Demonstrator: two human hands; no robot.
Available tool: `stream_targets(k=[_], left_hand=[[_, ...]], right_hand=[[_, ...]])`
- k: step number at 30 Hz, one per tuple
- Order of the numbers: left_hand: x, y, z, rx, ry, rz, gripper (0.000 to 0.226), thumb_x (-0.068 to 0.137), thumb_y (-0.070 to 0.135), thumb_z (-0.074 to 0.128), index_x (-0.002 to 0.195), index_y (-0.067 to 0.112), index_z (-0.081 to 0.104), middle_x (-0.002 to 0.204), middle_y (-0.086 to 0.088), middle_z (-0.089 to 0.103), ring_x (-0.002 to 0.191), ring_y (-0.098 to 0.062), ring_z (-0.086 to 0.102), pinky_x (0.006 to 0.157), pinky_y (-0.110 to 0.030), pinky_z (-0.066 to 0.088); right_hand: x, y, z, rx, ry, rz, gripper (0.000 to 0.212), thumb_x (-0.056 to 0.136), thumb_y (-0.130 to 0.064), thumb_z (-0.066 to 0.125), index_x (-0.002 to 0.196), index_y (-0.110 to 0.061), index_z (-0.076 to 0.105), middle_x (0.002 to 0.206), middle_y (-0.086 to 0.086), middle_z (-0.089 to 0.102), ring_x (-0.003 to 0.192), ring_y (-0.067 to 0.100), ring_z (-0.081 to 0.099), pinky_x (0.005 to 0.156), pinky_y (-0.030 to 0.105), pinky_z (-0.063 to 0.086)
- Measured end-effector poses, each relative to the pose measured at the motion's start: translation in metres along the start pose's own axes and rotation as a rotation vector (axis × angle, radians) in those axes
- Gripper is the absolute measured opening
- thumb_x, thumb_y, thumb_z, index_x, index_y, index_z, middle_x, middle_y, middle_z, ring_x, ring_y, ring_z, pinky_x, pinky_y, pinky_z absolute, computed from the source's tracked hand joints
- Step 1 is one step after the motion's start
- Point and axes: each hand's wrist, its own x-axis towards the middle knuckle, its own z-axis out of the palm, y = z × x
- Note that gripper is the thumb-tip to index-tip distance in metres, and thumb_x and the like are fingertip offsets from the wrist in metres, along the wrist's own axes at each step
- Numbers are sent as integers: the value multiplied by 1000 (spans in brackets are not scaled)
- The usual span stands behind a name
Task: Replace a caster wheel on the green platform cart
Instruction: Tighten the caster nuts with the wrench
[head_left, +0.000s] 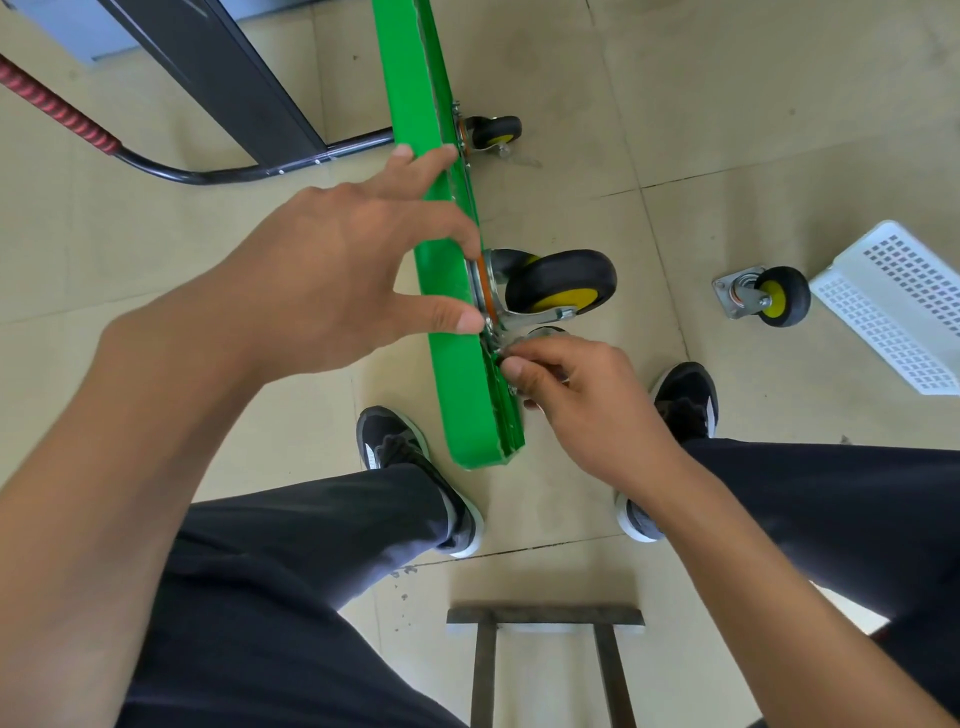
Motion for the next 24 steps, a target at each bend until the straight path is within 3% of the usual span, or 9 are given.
stream_targets(k=[5, 10, 14, 19, 21, 24], left_hand=[[0, -1, 1, 5, 0, 6, 68, 67, 80, 40, 120, 42, 58, 167, 7, 12, 152, -19, 17, 111, -50, 35], [0, 1, 0, 8, -10, -8, 70, 65, 81, 38, 120, 43, 57, 167, 8, 11, 153, -18, 16, 113, -49, 33], [-1, 1, -1, 0, -3, -1, 71, 65, 81, 39, 120, 41, 59, 167, 6, 13, 153, -19, 17, 113, -50, 34], [0, 2, -1, 11, -15, -10, 72, 64, 81, 37, 121, 43, 57, 167, 7, 11, 153, -19, 15, 113, -47, 32], [0, 2, -1, 20, -23, -10, 72, 64, 81, 36, 122, 43, 56, 167, 7, 10, 153, -18, 14, 113, -46, 31], [0, 0, -1, 10, -18, 2, 70, 66, 81, 37, 122, 42, 57, 167, 6, 11, 153, -18, 14, 113, -47, 31]], right_hand=[[2, 1, 8, -48, -1, -57, 28, 98, -33, 55, 100, -13, 75, 85, -2, 68, 81, 14, 59, 71, 36, 47], [1, -3, 14, -95, 18, -41, 26, 99, -29, 56, 92, -11, 74, 78, 4, 67, 75, 19, 58, 66, 39, 46], [-2, -12, 13, -126, 37, 11, 30, 100, -29, 58, 78, -14, 71, 65, 2, 62, 66, 15, 53, 55, 32, 36], [-4, -37, 2, 13, -17, 208, 45, 101, -35, 57, 73, -2, 69, 60, 14, 63, 54, 24, 63, 54, 44, 57], [0, -48, -6, 157, -93, 339, 47, 101, -34, 57, 76, 5, 67, 56, 12, 61, 45, 20, 60, 46, 35, 55], [3, -54, -16, 269, -197, 409, 43, 102, -34, 56, 82, 2, 68, 59, 7, 59, 48, 16, 57, 46, 28, 52]])
